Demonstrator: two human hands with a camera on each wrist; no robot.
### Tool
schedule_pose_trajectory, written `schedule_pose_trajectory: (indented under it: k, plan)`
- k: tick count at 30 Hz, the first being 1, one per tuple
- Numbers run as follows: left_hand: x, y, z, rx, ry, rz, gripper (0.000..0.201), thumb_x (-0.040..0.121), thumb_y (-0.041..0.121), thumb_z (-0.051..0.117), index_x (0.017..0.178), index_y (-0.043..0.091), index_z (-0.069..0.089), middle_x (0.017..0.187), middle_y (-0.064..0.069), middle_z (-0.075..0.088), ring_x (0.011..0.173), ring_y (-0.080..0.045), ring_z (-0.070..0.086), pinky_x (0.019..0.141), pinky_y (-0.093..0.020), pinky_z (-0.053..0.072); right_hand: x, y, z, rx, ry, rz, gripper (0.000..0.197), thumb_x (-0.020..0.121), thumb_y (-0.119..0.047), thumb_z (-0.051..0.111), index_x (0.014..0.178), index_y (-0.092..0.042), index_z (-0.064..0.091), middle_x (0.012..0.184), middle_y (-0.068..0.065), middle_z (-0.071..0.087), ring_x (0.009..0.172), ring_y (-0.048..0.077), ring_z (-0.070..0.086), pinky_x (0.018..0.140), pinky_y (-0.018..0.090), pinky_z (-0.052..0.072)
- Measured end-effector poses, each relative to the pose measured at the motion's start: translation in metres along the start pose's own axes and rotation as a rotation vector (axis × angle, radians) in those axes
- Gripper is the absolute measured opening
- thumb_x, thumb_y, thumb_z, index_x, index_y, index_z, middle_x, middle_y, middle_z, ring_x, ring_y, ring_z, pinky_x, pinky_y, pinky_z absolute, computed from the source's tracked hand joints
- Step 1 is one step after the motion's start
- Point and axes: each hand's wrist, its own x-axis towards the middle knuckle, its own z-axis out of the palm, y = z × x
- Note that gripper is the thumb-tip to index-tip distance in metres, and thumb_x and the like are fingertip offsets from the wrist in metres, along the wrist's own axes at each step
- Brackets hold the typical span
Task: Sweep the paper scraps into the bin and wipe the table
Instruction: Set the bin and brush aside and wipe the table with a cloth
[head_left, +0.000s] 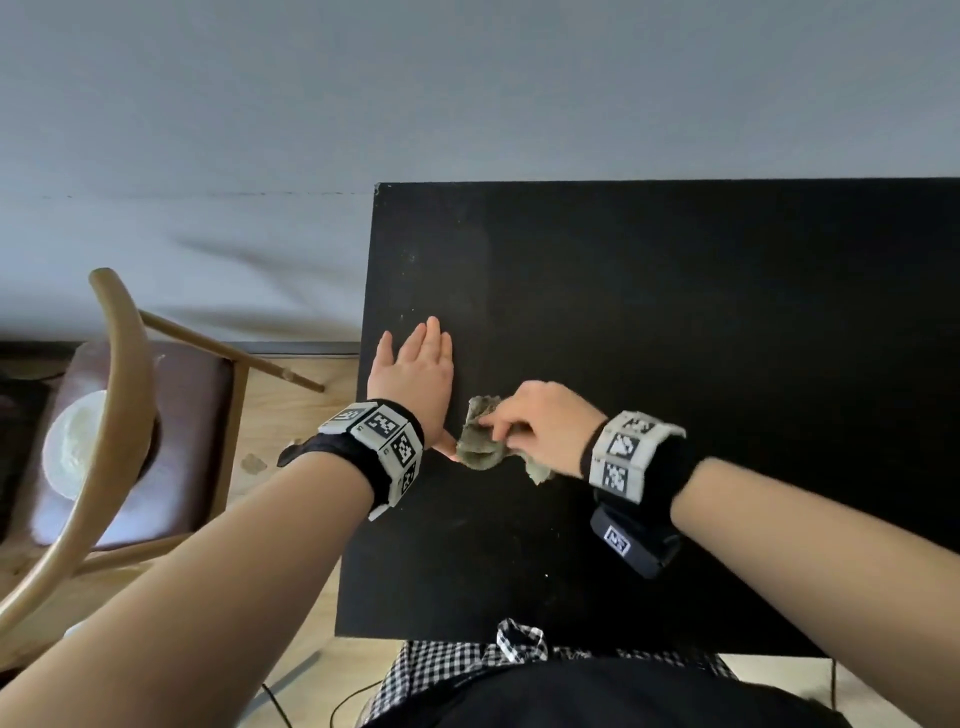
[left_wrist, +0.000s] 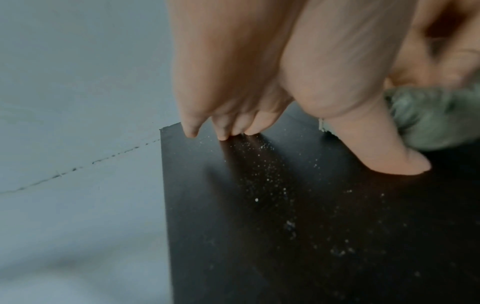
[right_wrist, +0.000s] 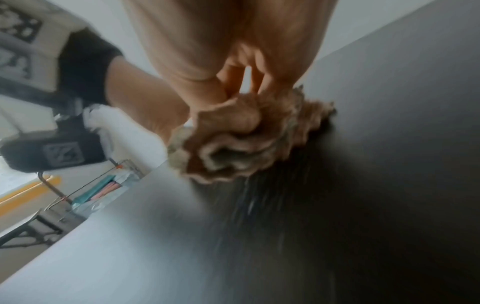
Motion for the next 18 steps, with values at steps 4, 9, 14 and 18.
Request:
schedule_pose_trajectory:
  k: [4, 9, 14, 18]
  plan:
    - [0.000, 0.001, -0.001, 0.009, -0.003, -0.008, 0.143, 0.054, 0.074, 0.072, 0.150, 0.004, -0.007, 0.158, -0.012, -0.011, 0.147, -0.024, -0.003, 0.117, -0.049, 0.005, 0.050, 0.037, -0.045, -0.028, 0.270, 0.141, 0.022, 0.086, -0.017, 0.056, 0.102, -0.025, 0.068, 0.112, 0.010, 0.063, 0.102, 0.029, 0.061, 0.093, 0.035, 0.047]
    - [0.001, 0.002, -0.002, 0.000, -0.017, -0.023, 0.143, 0.053, 0.073, 0.073, 0.150, 0.004, -0.008, 0.158, -0.012, -0.011, 0.147, -0.024, -0.004, 0.117, -0.050, 0.004, 0.069, 0.048, -0.064, -0.087, 0.383, 0.285, 0.024, 0.087, -0.010, 0.051, 0.107, -0.018, 0.062, 0.110, 0.014, 0.060, 0.098, 0.032, 0.059, 0.082, 0.033, 0.046]
    - [0.001, 0.003, -0.002, 0.011, -0.030, -0.040, 0.144, 0.053, 0.074, 0.073, 0.150, 0.004, -0.008, 0.158, -0.012, -0.012, 0.147, -0.023, -0.004, 0.116, -0.049, 0.004, 0.011, 0.012, -0.002, -0.092, 0.198, 0.079, 0.020, 0.083, -0.017, 0.056, 0.098, -0.027, 0.065, 0.102, 0.010, 0.053, 0.091, 0.031, 0.057, 0.084, 0.040, 0.050]
    - [0.000, 0.005, -0.004, 0.023, -0.035, -0.041, 0.143, 0.054, 0.074, 0.072, 0.150, 0.004, -0.009, 0.158, -0.012, -0.012, 0.147, -0.024, -0.004, 0.116, -0.049, 0.004, -0.031, -0.002, 0.024, -0.117, -0.015, -0.044, 0.020, 0.089, -0.017, 0.053, 0.104, -0.025, 0.063, 0.108, 0.001, 0.050, 0.094, 0.020, 0.058, 0.086, 0.037, 0.051]
